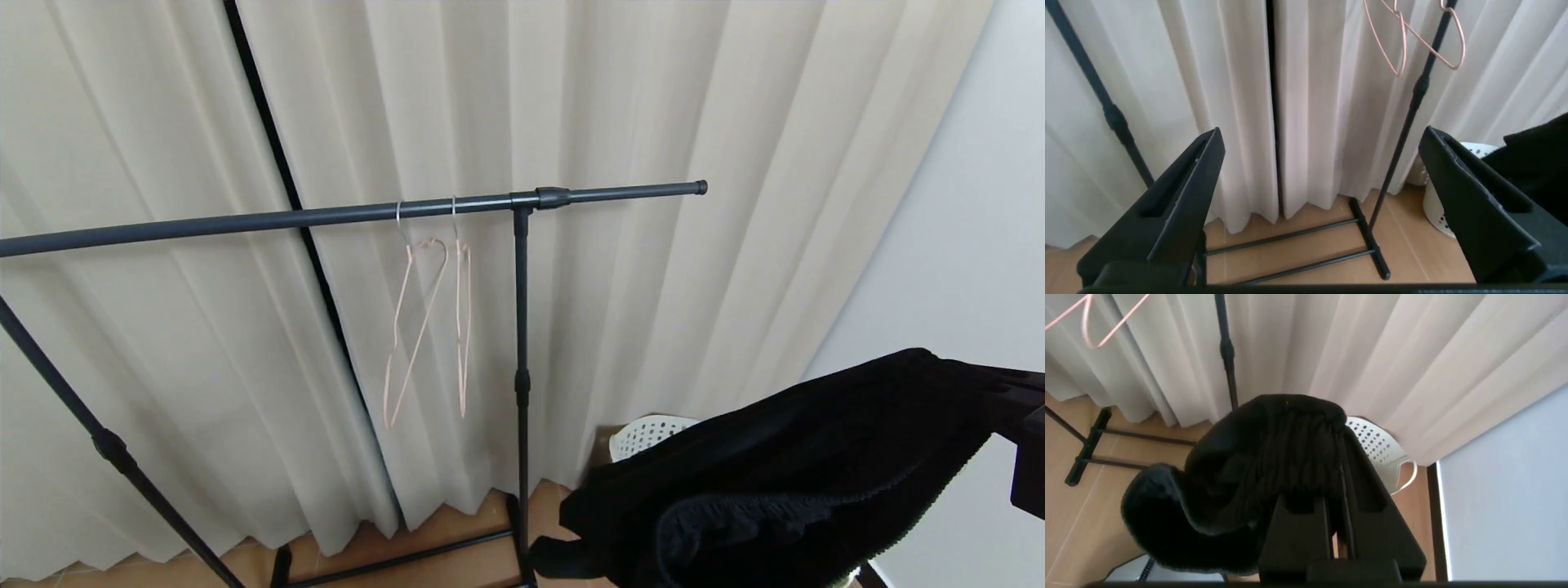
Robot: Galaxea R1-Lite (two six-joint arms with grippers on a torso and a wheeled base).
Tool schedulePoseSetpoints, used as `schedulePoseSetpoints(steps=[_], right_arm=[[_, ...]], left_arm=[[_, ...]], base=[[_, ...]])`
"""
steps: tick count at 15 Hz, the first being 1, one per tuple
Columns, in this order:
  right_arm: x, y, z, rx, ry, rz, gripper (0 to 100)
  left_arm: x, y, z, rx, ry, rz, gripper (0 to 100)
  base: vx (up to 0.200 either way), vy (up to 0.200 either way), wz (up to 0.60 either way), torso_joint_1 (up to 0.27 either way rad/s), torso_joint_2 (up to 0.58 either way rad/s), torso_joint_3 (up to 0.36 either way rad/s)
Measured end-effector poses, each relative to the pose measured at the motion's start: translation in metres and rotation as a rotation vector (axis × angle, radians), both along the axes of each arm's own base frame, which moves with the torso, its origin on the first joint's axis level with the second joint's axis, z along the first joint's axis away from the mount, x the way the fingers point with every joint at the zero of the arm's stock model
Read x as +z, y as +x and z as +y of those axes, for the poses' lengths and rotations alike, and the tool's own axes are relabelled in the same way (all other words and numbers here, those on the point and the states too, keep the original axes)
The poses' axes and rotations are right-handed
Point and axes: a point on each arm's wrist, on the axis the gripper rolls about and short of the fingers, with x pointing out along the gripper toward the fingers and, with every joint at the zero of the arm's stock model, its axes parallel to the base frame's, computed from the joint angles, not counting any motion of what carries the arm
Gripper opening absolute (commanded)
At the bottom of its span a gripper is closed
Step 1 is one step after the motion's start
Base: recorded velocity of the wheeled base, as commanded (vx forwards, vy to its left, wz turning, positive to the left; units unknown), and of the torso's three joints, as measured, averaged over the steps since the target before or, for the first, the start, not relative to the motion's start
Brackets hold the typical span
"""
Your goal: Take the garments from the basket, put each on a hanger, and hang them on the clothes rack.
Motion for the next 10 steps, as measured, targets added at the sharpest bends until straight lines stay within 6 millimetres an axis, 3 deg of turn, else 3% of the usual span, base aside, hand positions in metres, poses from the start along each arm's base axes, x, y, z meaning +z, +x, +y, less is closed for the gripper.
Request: schedulePoseSetpoints(steps=[2,6,9,10], right_arm=[[0.0000,-0.0002,-0.0001,0.000,0.000,0.000,0],[0.0002,-0.0003,-0.0002,0.000,0.001,-0.001,0],[0.0015,-0.0001,0.0000,0.000,0.007,-0.007,0],[0.0015,-0.0006,-0.0005,-0.001,0.007,-0.007,0]], left_arm=[[0.0000,0.0000,0.0000,0.000,0.000,0.001,100],[-0.0003,0.0001,0.0001,0.001,0.000,0.002,100],[-0.0006,0.0002,0.0000,0.000,0.020,0.003,100],[-0.0006,0.0002,0.0000,-0.002,0.028,0.003,100]], base=[[0.000,0.200,0.00,-0.005,0.00,0.002],[0.000,0.000,0.00,0.000,0.00,0.000],[0.000,0.000,0.60,0.012,0.01,0.002],[0.000,0.000,0.00,0.000,0.00,0.000]])
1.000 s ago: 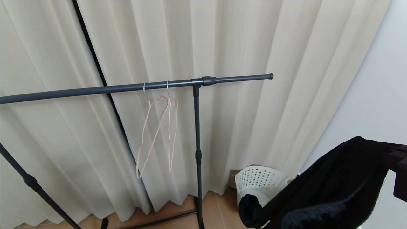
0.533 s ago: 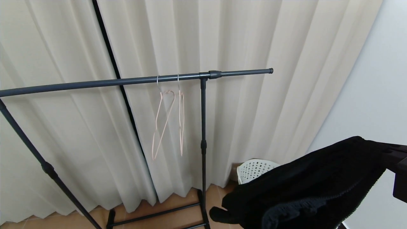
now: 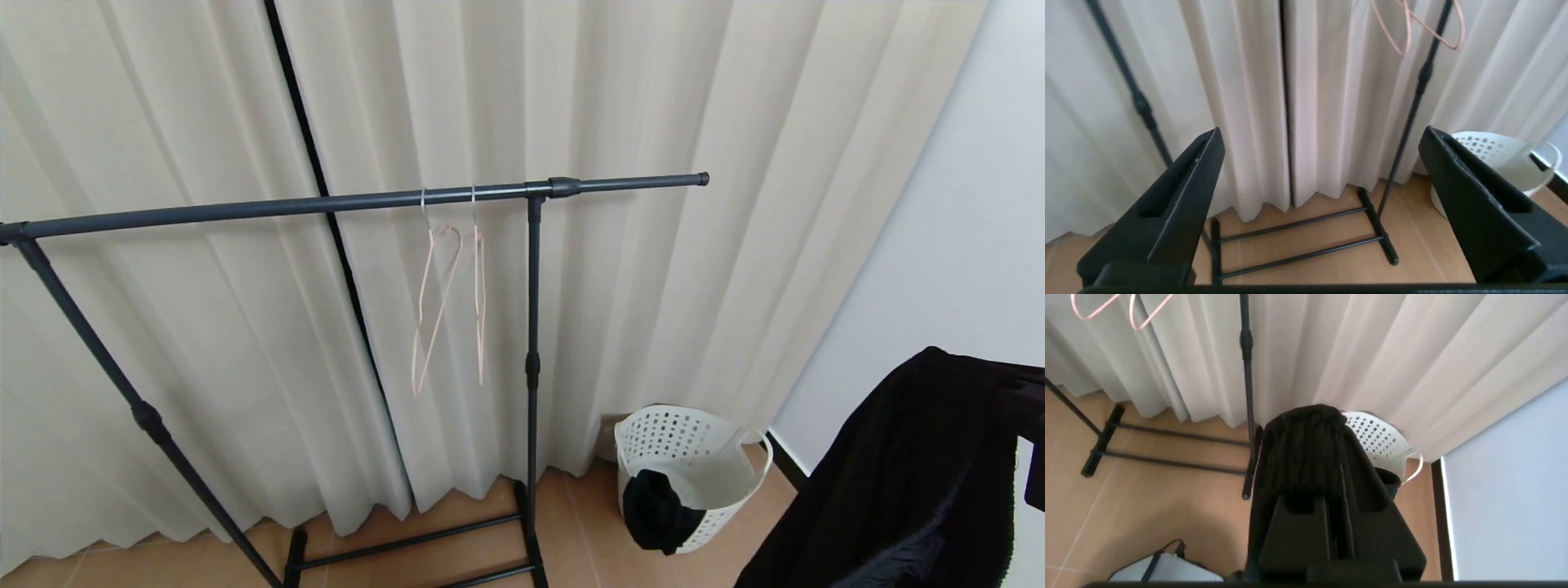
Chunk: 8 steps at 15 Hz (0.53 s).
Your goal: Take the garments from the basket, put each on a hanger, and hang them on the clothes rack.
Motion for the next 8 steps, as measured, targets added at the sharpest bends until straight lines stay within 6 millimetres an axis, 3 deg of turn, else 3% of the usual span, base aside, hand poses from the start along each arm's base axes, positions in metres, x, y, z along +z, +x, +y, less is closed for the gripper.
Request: schedulePoseSetpoints(steps=[8], right_arm=[[0.0039,-0.0017,-0.0021,-0.015,0.002,-0.017,0]], left_arm=[[0.0000,0.0000,0.0000,0.000,-0.018,0.000,100]], base=[[0.000,0.000,0.00,0.000,0.00,0.000]])
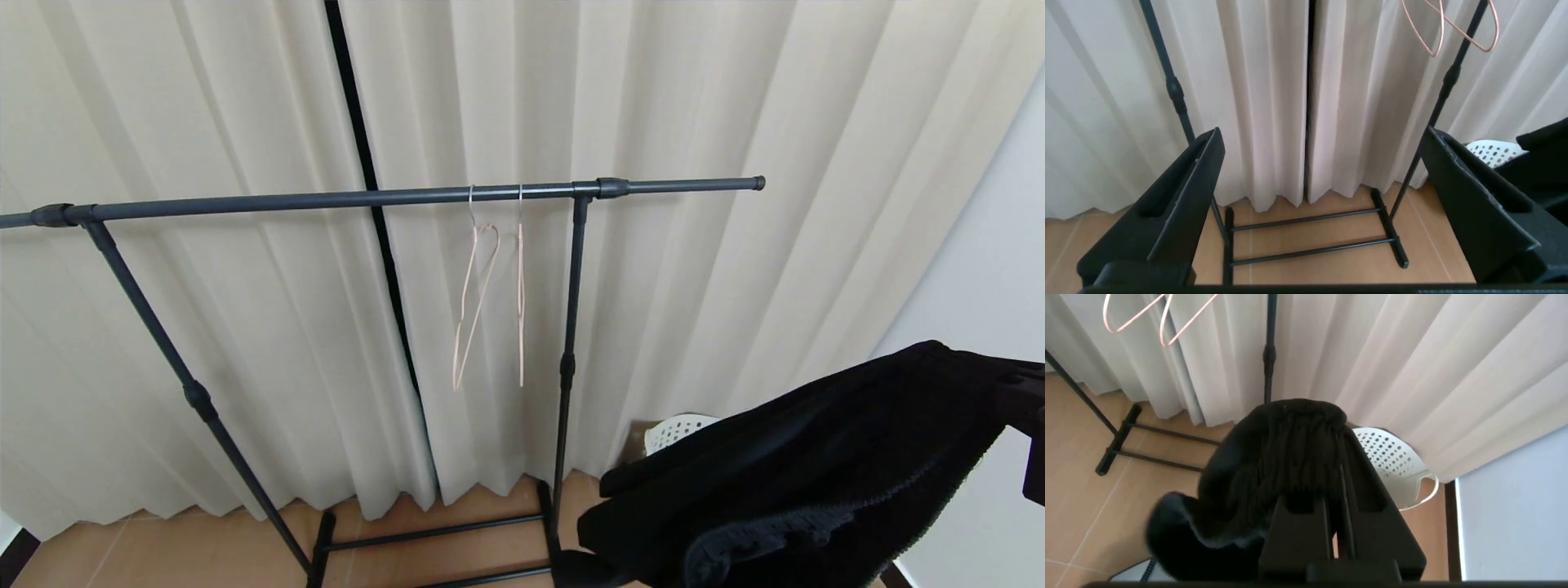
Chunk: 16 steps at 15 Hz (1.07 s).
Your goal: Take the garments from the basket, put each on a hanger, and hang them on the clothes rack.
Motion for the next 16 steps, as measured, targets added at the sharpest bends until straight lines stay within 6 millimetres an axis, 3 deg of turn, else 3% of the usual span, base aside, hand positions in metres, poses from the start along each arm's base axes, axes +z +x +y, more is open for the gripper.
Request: schedulePoseSetpoints(steps=[16], right_arm=[[0.0071,0.0030,-0.0024,-0.037,0.011,-0.020,0]], left_arm=[[0.0002,-0.0001,-0.0005,-0.027,0.005,0.005,100]], base=[[0.000,0.000,0.00,0.000,0.00,0.000]])
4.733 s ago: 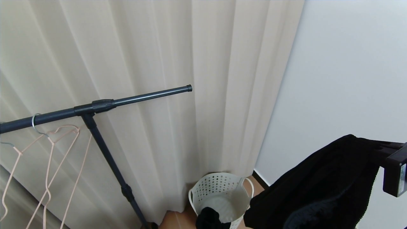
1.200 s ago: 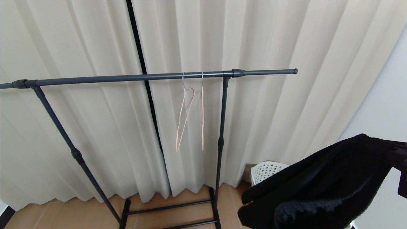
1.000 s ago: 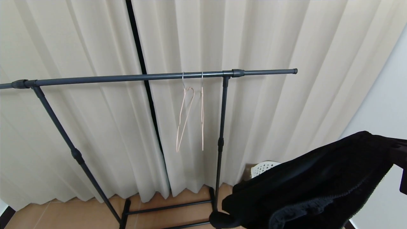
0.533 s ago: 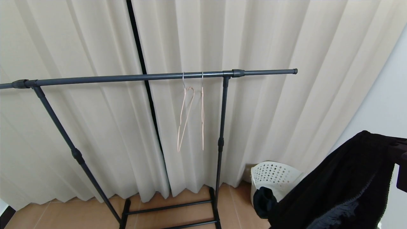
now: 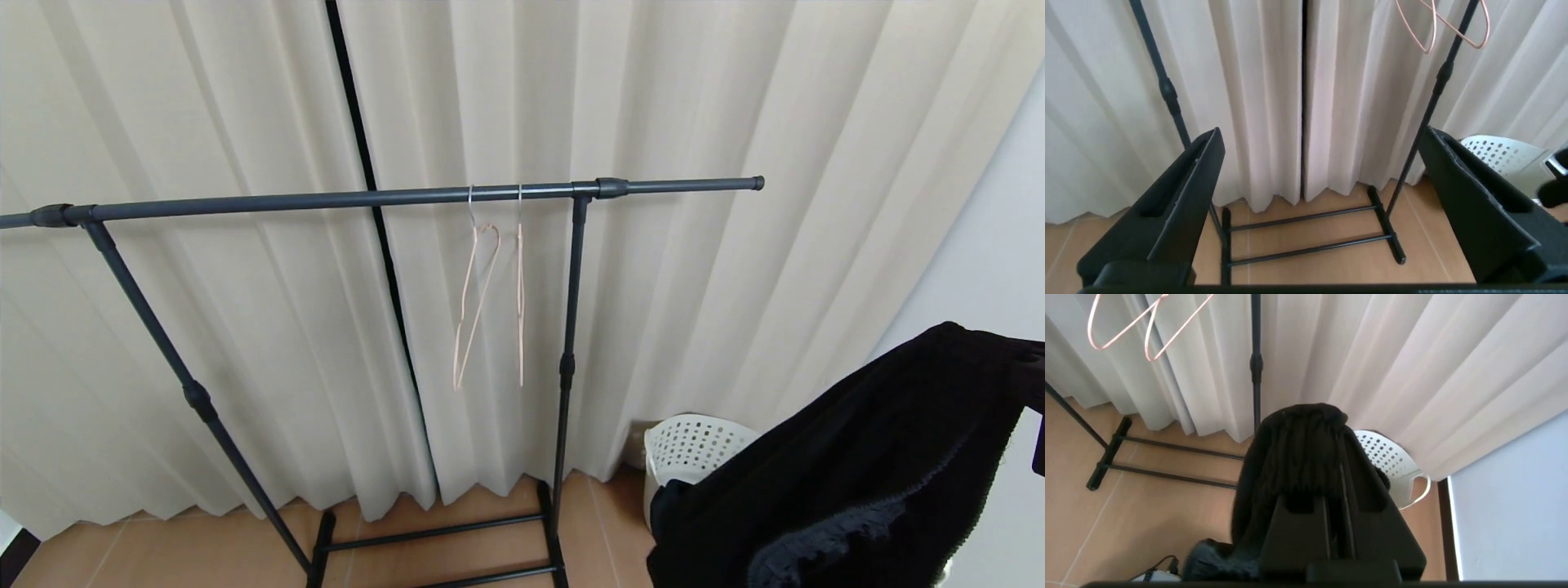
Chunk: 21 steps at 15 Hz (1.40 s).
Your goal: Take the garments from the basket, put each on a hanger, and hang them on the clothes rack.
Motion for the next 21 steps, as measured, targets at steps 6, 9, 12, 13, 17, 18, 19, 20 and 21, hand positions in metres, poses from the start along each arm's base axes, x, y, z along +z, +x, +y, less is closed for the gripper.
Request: schedulePoseSetpoints(steps=[6,9,12,13,17,18,19,20,21], right_arm=[[-0.001,0.012,0.010,0.023,-0.010,0.025,0],[-0.004,0.038,0.028,0.036,-0.021,0.050,0],[0.000,0.074,0.053,0.044,-0.027,0.065,0],[0.001,0.084,0.059,0.047,-0.030,0.067,0],[-0.004,0.106,0.075,0.099,-0.044,0.095,0],[-0.007,0.108,0.077,0.098,-0.036,0.106,0],[-0.007,0.108,0.080,0.100,-0.023,0.111,0],[-0.007,0.107,0.084,0.110,-0.004,0.112,0],[-0.006,0.106,0.090,0.123,0.024,0.103,0]], left_arm=[[0.018,0.013,-0.002,-0.229,-0.002,0.135,100],[0.045,0.038,-0.008,-0.395,-0.029,0.299,100],[0.072,0.081,-0.025,-0.540,-0.083,0.462,100],[0.078,0.095,-0.033,-0.577,-0.093,0.501,100],[0.094,0.140,-0.073,-0.721,-0.087,0.594,100],[0.094,0.146,-0.082,-0.745,-0.088,0.620,100],[0.092,0.151,-0.090,-0.758,-0.099,0.655,100],[0.092,0.156,-0.098,-0.768,-0.116,0.684,100],[0.091,0.161,-0.105,-0.771,-0.132,0.711,100]], base=[[0.000,0.000,0.00,0.000,0.00,0.000],[0.000,0.000,0.00,0.000,0.00,0.000],[0.000,0.000,0.00,0.000,0.00,0.000],[0.000,0.000,0.00,0.000,0.00,0.000],[0.000,0.000,0.00,0.000,0.00,0.000],[0.000,0.000,0.00,0.000,0.00,0.000],[0.000,0.000,0.00,0.000,0.00,0.000],[0.000,0.000,0.00,0.000,0.00,0.000],[0.000,0.000,0.00,0.000,0.00,0.000]])
